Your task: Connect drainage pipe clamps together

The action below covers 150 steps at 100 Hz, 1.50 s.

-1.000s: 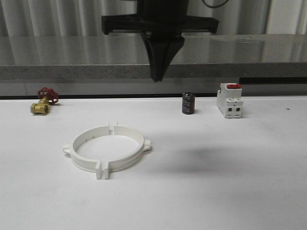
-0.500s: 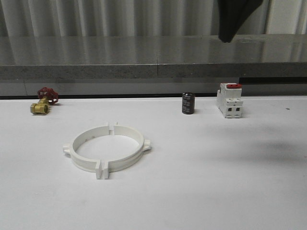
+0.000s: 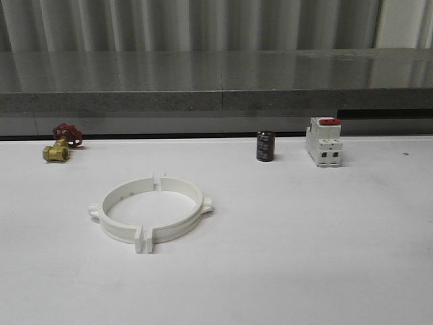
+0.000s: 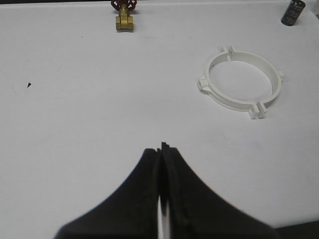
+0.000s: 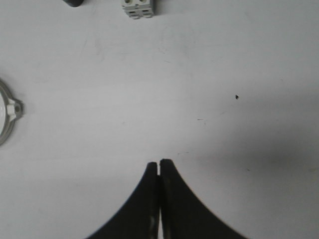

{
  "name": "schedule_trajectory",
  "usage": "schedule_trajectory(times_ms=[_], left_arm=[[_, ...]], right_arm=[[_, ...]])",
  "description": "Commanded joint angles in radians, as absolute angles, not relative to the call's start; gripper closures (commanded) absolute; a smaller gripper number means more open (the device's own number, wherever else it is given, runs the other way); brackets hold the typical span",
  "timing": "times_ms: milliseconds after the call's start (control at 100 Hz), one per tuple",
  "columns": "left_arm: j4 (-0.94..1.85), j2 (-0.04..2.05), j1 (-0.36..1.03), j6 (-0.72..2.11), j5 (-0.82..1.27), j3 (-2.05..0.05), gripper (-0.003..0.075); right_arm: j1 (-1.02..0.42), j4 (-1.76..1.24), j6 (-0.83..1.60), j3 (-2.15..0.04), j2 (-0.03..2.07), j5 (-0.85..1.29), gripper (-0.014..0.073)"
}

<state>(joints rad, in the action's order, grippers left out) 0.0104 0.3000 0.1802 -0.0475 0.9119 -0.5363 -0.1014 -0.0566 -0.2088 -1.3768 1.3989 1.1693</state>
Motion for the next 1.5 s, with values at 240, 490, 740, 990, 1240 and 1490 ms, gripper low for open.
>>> schedule_trajectory(times_ms=[240,490,740,990,1240,1490], left_arm=[[0.015,0.310,0.178,-0.046,0.852,-0.561,0.0741],[0.015,0.310,0.178,-0.046,0.852,-0.561,0.0741],[0.015,0.310,0.178,-0.046,0.852,-0.561,0.0741],[0.015,0.310,0.178,-0.046,0.852,-0.561,0.0741],[0.015,0.310,0.178,-0.046,0.852,-0.561,0.0741],[0.015,0.310,0.178,-0.046,0.852,-0.561,0.0741]], right_arm=[[0.029,-0.064,-0.153,-1.157,1.101,1.049,0.0655],[0.037,-0.013,-0.143,-0.976,0.897,0.945,0.0655],[0.037,0.019,-0.128,-0.821,0.692,0.816,0.0655],[0.037,0.017,-0.128,-0.669,0.475,0.715,0.0655],[0.037,0.010,-0.128,-0.452,0.283,0.557,0.0655],[0.037,0.006,-0.128,-0.163,0.138,0.184,0.0655]])
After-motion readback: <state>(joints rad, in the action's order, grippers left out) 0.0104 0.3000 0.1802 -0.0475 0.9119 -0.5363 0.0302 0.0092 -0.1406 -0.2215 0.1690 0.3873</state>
